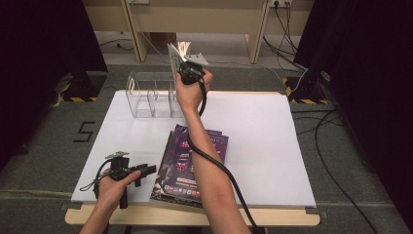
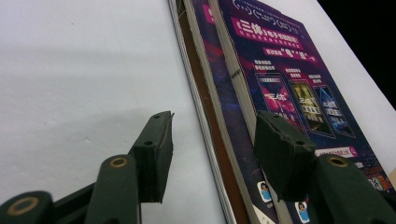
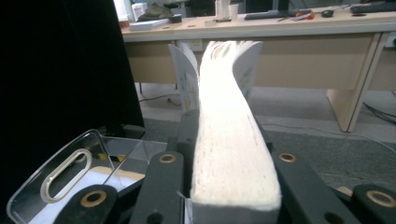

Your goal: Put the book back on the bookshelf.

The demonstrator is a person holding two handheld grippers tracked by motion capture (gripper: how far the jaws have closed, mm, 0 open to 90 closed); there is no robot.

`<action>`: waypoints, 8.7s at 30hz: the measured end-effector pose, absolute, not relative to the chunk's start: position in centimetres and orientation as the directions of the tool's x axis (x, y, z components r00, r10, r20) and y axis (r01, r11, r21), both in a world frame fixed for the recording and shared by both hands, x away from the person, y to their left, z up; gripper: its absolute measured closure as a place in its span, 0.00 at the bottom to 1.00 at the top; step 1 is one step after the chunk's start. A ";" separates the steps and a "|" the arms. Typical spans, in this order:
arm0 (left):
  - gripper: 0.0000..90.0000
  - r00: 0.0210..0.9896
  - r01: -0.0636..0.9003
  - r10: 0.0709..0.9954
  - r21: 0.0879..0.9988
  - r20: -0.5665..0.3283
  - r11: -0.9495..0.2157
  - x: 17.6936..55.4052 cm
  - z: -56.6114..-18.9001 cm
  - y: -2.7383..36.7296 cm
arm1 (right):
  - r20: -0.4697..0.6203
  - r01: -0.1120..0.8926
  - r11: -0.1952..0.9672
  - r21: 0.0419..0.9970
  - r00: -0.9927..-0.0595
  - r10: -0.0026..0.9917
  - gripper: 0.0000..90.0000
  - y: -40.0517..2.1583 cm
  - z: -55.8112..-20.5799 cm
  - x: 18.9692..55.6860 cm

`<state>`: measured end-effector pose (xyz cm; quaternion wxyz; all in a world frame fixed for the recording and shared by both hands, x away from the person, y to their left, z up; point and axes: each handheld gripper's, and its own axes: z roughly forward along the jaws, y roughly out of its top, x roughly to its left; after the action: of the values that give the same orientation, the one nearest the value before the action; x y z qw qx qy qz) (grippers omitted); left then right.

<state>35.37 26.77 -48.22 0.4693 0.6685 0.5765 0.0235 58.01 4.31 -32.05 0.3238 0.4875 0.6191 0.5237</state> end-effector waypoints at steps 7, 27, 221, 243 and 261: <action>0.52 0.339 0.749 0.793 0.656 -0.507 0.099 35.3 -48.3 26.7 | 0.107 0.261 -0.029 0.965 -0.291 0.951 0.81 3.9 -32.3 58.0; 0.52 0.341 0.749 0.797 0.656 -0.499 0.090 35.2 -48.4 26.4 | 0.129 0.306 -0.014 0.952 -0.359 0.925 0.69 2.2 -32.4 56.4; 0.73 0.440 0.755 0.829 0.641 -0.345 -0.134 37.2 -47.7 19.9 | 0.343 0.819 0.095 0.566 -0.338 0.876 0.83 -10.2 -43.7 47.1; 0.73 0.423 0.766 0.841 0.628 -0.336 -0.135 37.3 -47.5 19.7 | 0.420 0.852 0.065 0.520 -0.321 0.849 0.75 -10.4 -44.8 48.1; 0.73 0.428 0.760 0.841 0.635 -0.330 -0.138 37.2 -47.5 19.8 | 0.399 0.826 0.118 0.552 -0.386 0.832 0.86 -9.7 -44.4 48.0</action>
<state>37.15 19.78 -47.52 0.3848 0.7524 0.5321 0.0526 48.04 -9.70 -44.39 0.0043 0.5543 0.7476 0.3658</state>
